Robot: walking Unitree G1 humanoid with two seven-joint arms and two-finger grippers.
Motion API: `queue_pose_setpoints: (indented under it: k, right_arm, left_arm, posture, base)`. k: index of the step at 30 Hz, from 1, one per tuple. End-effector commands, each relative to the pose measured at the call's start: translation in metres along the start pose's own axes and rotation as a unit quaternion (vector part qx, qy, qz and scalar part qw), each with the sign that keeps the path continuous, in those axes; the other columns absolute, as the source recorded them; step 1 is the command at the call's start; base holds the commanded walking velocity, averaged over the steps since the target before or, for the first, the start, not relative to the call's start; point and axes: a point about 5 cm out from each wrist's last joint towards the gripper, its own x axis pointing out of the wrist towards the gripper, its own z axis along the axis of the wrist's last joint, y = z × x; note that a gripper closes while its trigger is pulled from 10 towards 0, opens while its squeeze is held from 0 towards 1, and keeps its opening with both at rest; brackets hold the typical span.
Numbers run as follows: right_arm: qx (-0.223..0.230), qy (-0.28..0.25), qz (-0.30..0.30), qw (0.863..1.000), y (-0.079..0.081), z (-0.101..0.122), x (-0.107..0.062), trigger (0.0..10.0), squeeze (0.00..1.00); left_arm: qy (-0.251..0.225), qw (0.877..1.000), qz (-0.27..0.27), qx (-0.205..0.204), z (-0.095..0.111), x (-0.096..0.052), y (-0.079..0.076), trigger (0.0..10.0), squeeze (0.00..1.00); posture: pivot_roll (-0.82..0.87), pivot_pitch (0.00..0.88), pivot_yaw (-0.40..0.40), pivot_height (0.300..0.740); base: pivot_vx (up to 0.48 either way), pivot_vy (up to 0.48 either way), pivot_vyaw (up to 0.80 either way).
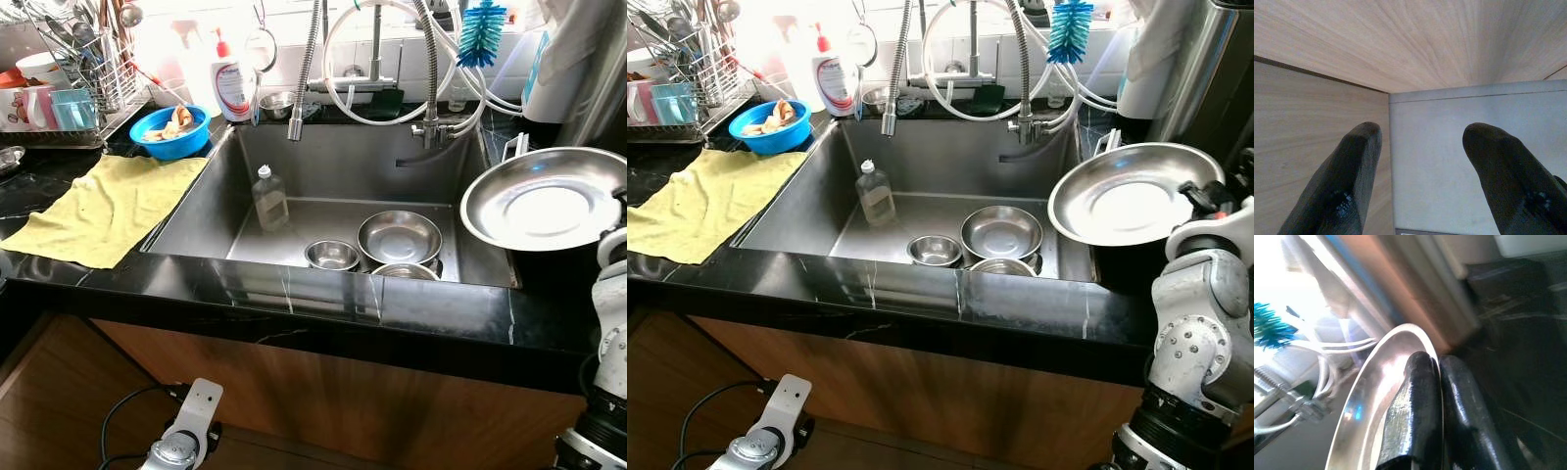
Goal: Kitchen organization
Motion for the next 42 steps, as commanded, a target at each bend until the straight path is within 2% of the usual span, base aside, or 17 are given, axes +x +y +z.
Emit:
queue_pose_setpoints:
  k: [1, 4, 7, 8, 10, 11, 13, 16, 20, 23, 29, 30, 34, 39, 42]
  right_arm:
    - [-0.019, -0.01, 0.068, 0.997, 0.021, 0.001, -0.003, 10.0, 0.0]
    - [-0.04, -0.008, 0.087, 0.995, 0.029, -0.003, -0.002, 10.0, 0.0]
    - [-0.056, 0.003, 0.14, 0.989, 0.044, -0.012, -0.001, 10.0, 0.0]
    - [-0.056, 0.003, 0.14, 0.989, 0.044, -0.012, -0.001, 10.0, 0.0]
    - [-0.098, 0.025, 0.159, 0.982, 0.048, -0.027, 0.002, 10.0, 0.0]
    - [-0.098, 0.025, 0.159, 0.982, 0.048, -0.027, 0.002, 10.0, 0.0]
    - [-0.133, 0.036, 0.159, 0.978, 0.049, -0.037, 0.006, 10.0, 0.0]
    - [-0.139, 0.038, 0.173, 0.974, 0.052, -0.041, 0.007, 10.0, 0.0]
    - [-0.168, 0.036, 0.178, 0.969, 0.051, -0.046, 0.014, 10.0, 0.0]
    - [-0.169, 0.03, 0.194, 0.966, 0.054, -0.047, 0.019, 10.0, 0.0]
    - [-0.194, 0.04, 0.247, 0.948, 0.067, -0.06, 0.027, 10.0, 0.0]
    - [-0.21, 0.047, 0.247, 0.945, 0.067, -0.065, 0.029, 10.0, 0.0]
    - [-0.223, 0.054, 0.254, 0.939, 0.068, -0.07, 0.031, 10.0, 0.0]
    - [-0.248, 0.053, 0.283, 0.925, 0.073, -0.076, 0.037, 10.0, 0.0]
    - [-0.247, 0.052, 0.287, 0.924, 0.074, -0.076, 0.039, 10.0, 0.0]
  left_arm:
    - [0.007, 1.0, 0.002, 0.007, -0.003, 0.0, 0.004, 10.0, 0.0]
    - [0.007, 1.0, 0.001, 0.007, -0.003, 0.0, 0.003, 10.0, 0.0]
    - [0.007, 1.0, 0.001, 0.007, -0.003, -0.001, 0.003, 10.0, 0.0]
    - [0.007, 1.0, 0.001, 0.007, -0.003, -0.001, 0.003, 10.0, 0.0]
    - [0.008, 1.0, 0.001, 0.007, -0.003, 0.0, 0.002, 10.0, 0.0]
    - [0.008, 1.0, 0.001, 0.007, -0.003, 0.0, 0.002, 10.0, 0.0]
    - [0.008, 1.0, 0.002, 0.005, -0.003, -0.001, 0.002, 10.0, 0.0]
    - [0.007, 1.0, 0.003, 0.004, -0.003, -0.001, 0.002, 10.0, 0.0]
    - [0.006, 1.0, 0.005, 0.003, -0.004, -0.001, 0.002, 10.0, 0.0]
    - [0.006, 1.0, 0.005, 0.001, -0.004, -0.001, 0.002, 10.0, 0.0]
    - [0.006, 1.0, 0.006, 0.0, -0.004, -0.001, 0.003, 10.0, 0.0]
    - [0.005, 1.0, 0.007, 0.0, -0.003, -0.001, 0.003, 10.0, 0.0]
    - [0.0, 1.0, 0.012, -0.005, -0.002, 0.0, 0.004, 10.0, 0.0]
    - [-0.001, 1.0, 0.012, -0.011, -0.001, 0.0, 0.001, 10.0, 0.0]
    - [0.0, 1.0, 0.016, -0.014, -0.002, 0.0, 0.003, 10.0, 0.0]
  posture:
    - [-0.16, 0.0, 0.102, 0.74]
    - [-0.16, 0.0, 0.102, 0.74]
    - [-0.16, 0.0, 0.101, 0.74]
    - [-0.16, 0.0, 0.101, 0.74]
    - [-0.16, 0.0, 0.098, 0.74]
    - [-0.16, 0.0, 0.098, 0.74]
    - [-0.16, 0.0, 0.096, 0.74]
    - [-0.16, 0.0, 0.096, 0.74]
    - [-0.16, 0.0, 0.093, 0.74]
    - [-0.16, 0.0, 0.094, 0.74]
    - [-0.16, 0.0, 0.094, 0.74]
    - [-0.16, 0.0, 0.089, 0.74]
    - [-0.16, 0.0, 0.085, 0.74]
    - [-0.15, 0.0, 0.065, 0.74]
    - [-0.15, 0.0, 0.063, 0.74]
  base:
    - [0.0, 0.0, 0.0]
    - [0.0, 0.0, 0.0]
    - [0.0, 0.0, 0.0]
    - [0.0, 0.0, 0.0]
    - [0.0, 0.0, 0.0]
    - [0.0, 0.0, 0.0]
    - [0.0, 0.0, 0.0]
    - [0.0, 0.0, 0.0]
    - [0.0, 0.0, 0.0]
    - [0.0, 0.0, 0.0]
    - [0.0, 0.0, 0.0]
    - [0.0, 0.0, 0.0]
    - [0.0, 0.0, 0.0]
    - [0.0, 0.0, 0.0]
    - [0.0, 0.0, 0.0]
